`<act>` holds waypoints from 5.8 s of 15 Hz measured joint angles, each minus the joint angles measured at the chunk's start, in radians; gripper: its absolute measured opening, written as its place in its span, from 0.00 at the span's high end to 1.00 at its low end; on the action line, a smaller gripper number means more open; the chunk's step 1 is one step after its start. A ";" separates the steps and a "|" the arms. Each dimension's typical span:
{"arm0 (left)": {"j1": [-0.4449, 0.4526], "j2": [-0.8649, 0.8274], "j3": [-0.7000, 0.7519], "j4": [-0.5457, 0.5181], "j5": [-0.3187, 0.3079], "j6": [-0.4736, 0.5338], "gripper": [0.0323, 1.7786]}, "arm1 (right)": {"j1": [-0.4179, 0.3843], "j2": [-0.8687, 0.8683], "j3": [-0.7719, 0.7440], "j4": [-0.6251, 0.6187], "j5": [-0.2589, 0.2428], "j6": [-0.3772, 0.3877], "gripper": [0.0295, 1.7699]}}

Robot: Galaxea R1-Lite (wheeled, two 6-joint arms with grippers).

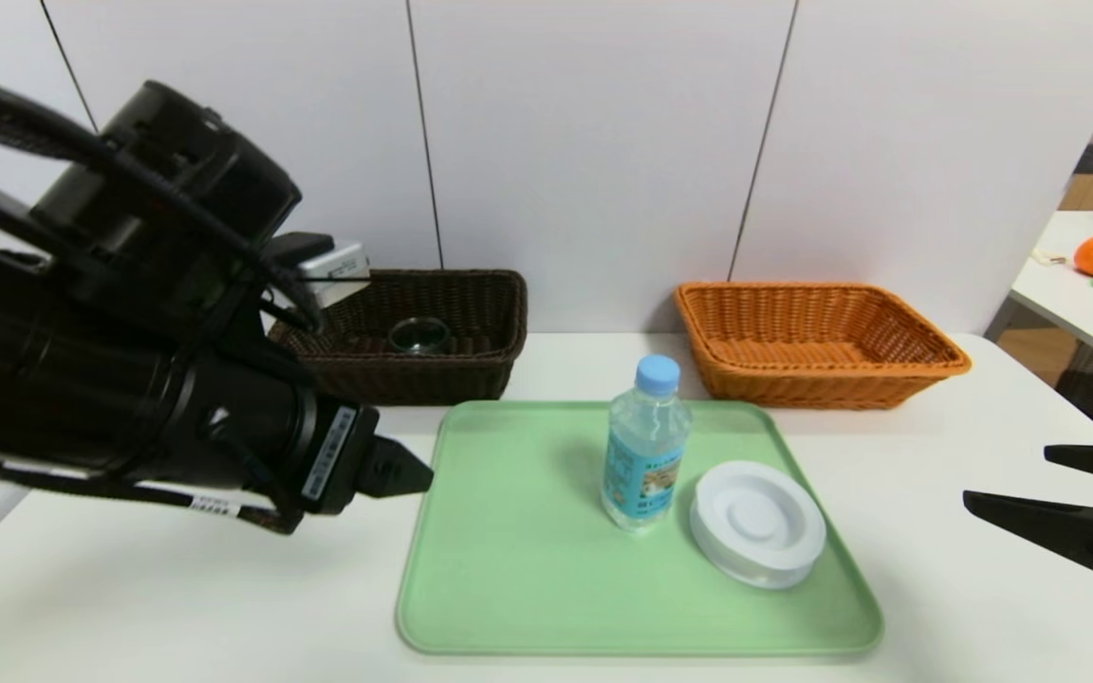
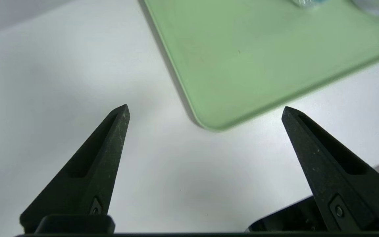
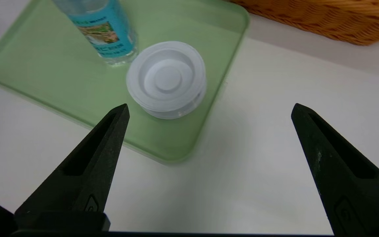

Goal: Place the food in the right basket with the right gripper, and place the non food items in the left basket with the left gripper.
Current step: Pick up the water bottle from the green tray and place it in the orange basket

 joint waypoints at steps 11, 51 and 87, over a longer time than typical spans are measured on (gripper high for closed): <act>-0.051 -0.274 0.454 -0.423 -0.176 0.182 0.05 | 0.315 0.149 0.115 -0.391 0.018 0.013 0.04; -0.033 -0.218 0.467 -0.425 -0.171 0.182 0.05 | 0.660 0.799 0.081 -1.128 -0.565 0.195 0.34; -0.024 -0.203 0.469 -0.425 -0.171 0.179 0.05 | 0.058 0.879 -0.475 -0.904 -0.511 0.095 0.54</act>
